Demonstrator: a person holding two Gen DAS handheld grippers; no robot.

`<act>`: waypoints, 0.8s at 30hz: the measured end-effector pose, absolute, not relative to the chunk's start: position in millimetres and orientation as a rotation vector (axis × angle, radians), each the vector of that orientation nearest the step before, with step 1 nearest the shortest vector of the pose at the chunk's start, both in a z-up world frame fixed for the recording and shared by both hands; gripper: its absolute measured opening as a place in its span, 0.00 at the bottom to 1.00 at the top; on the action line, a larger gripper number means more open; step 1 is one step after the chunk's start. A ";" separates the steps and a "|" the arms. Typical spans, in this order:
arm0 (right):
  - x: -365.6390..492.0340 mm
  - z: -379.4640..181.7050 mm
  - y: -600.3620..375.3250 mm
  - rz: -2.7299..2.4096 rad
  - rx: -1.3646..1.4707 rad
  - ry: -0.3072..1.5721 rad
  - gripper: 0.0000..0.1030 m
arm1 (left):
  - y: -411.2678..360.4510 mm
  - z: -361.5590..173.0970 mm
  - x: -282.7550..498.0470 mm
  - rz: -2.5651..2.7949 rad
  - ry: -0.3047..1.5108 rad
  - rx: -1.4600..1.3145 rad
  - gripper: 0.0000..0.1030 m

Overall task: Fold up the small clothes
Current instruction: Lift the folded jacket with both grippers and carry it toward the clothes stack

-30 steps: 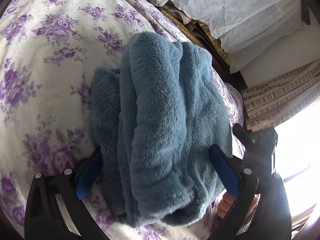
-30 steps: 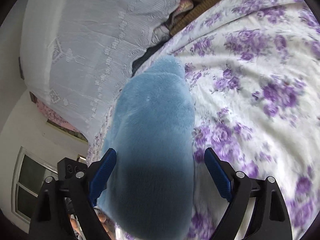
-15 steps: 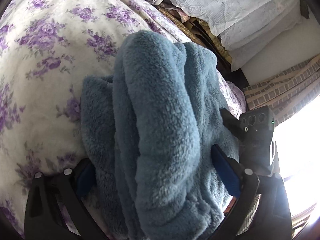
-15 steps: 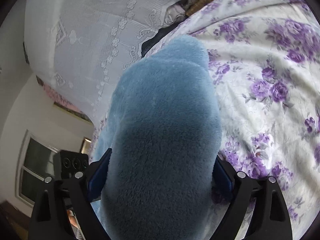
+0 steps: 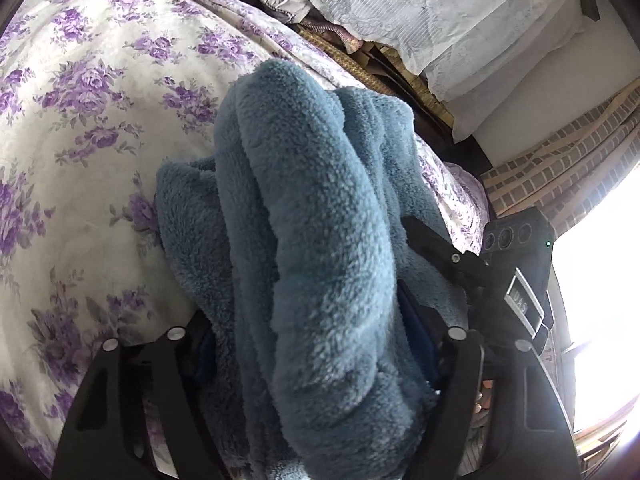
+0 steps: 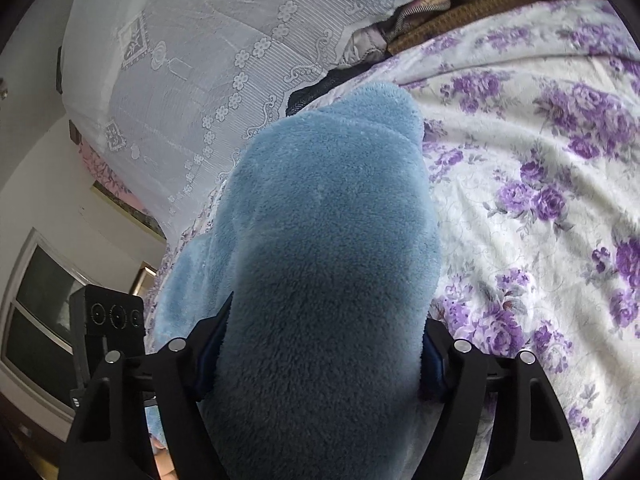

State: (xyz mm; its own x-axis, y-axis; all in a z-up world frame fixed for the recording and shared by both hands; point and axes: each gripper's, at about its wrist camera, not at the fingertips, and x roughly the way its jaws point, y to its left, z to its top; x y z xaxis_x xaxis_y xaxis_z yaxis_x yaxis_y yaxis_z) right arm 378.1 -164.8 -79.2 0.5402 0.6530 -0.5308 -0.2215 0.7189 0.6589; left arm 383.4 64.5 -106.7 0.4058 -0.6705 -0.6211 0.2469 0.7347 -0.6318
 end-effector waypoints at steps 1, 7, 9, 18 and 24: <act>377.0 -78.5 -164.7 0.554 0.561 0.844 0.75 | 64.4 -105.7 381.7 -0.606 0.991 -0.482 0.68; 373.4 -69.4 -161.3 0.565 0.548 0.821 0.75 | 65.9 -93.6 366.5 -0.596 0.951 -0.454 0.64; 370.9 -66.8 -160.7 0.571 0.554 0.820 0.75 | 67.4 -88.6 359.5 -0.590 0.937 -0.443 0.63; 354.5 -54.9 -136.6 0.647 0.577 0.857 0.75 | 96.7 -71.9 321.4 -0.542 0.892 -0.469 0.63; 330.2 -48.8 -114.4 0.710 0.566 0.880 0.75 | 120.5 -60.8 280.2 -0.497 0.858 -0.470 0.63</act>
